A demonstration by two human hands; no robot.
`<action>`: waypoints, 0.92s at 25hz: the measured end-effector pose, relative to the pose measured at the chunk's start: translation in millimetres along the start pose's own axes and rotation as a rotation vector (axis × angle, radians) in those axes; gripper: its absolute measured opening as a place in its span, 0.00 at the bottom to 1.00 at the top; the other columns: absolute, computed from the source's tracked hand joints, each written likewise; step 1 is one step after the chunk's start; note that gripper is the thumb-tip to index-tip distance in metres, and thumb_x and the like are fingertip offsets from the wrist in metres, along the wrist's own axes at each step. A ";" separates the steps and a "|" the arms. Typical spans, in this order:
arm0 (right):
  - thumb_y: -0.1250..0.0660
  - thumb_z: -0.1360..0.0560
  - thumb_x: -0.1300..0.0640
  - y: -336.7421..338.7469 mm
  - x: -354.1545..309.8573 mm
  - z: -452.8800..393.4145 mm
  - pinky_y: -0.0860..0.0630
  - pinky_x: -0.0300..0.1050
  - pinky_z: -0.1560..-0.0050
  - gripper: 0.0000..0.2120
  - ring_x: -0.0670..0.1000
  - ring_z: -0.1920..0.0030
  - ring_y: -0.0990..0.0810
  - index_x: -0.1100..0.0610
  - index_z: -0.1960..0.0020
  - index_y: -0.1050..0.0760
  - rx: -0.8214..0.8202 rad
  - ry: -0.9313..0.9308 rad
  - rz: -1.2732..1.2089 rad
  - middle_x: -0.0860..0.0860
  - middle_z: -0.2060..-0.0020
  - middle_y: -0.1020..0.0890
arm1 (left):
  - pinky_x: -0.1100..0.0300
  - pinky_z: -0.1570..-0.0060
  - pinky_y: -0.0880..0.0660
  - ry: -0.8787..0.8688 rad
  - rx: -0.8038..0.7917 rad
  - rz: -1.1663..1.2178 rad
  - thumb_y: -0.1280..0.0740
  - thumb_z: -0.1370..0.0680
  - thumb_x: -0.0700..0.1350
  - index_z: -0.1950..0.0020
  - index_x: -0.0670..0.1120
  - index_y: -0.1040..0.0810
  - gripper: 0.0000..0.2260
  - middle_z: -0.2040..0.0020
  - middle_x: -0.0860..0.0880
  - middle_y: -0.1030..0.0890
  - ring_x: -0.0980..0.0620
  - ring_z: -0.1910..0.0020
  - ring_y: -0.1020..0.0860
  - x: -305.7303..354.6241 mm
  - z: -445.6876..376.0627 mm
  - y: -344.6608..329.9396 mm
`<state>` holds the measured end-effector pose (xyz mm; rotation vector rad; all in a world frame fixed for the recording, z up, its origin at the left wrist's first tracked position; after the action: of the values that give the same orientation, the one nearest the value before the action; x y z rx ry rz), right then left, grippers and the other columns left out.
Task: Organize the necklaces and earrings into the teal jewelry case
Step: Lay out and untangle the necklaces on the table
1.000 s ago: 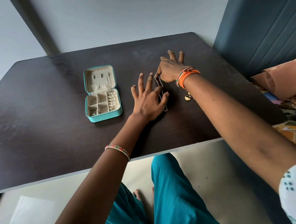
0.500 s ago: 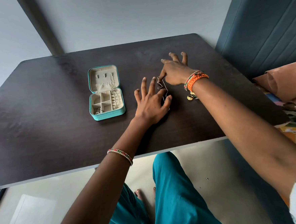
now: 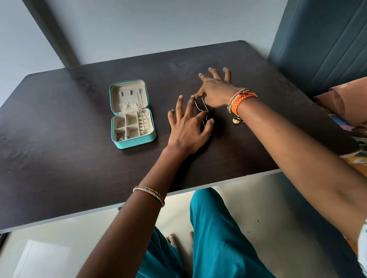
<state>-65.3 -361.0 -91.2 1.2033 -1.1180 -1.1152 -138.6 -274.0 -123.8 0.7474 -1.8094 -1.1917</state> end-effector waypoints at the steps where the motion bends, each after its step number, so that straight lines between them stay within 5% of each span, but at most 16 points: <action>1: 0.44 0.26 0.66 -0.8 0.8 -3.7 0.65 0.66 0.30 0.28 0.59 0.24 0.60 0.41 0.34 0.28 -0.019 -0.007 -0.004 0.54 0.22 0.51 | 0.39 0.31 0.56 -0.007 0.007 0.000 0.45 0.20 0.57 0.33 0.53 0.27 0.19 0.22 0.46 0.49 0.42 0.24 0.62 1.0 1.1 0.4; 23: 0.46 0.27 0.69 -6.0 10.6 -30.1 0.67 0.67 0.31 0.33 0.61 0.24 0.61 0.40 0.30 0.33 -0.080 -0.063 -0.014 0.55 0.22 0.53 | 0.40 0.30 0.56 0.050 0.016 0.049 0.43 0.20 0.57 0.31 0.50 0.29 0.21 0.22 0.46 0.45 0.43 0.24 0.60 25.4 54.5 -0.9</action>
<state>-34.4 -368.4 -97.9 1.1215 -1.1035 -1.2046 -198.5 -271.3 -128.2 0.7313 -1.7884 -1.1181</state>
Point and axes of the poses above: each hand's wrist, its own z-axis away from the middle knuckle, its own y-axis out of the back of the hand, x = y × z, the point moved 9 cm from there along -z, towards the middle knuckle
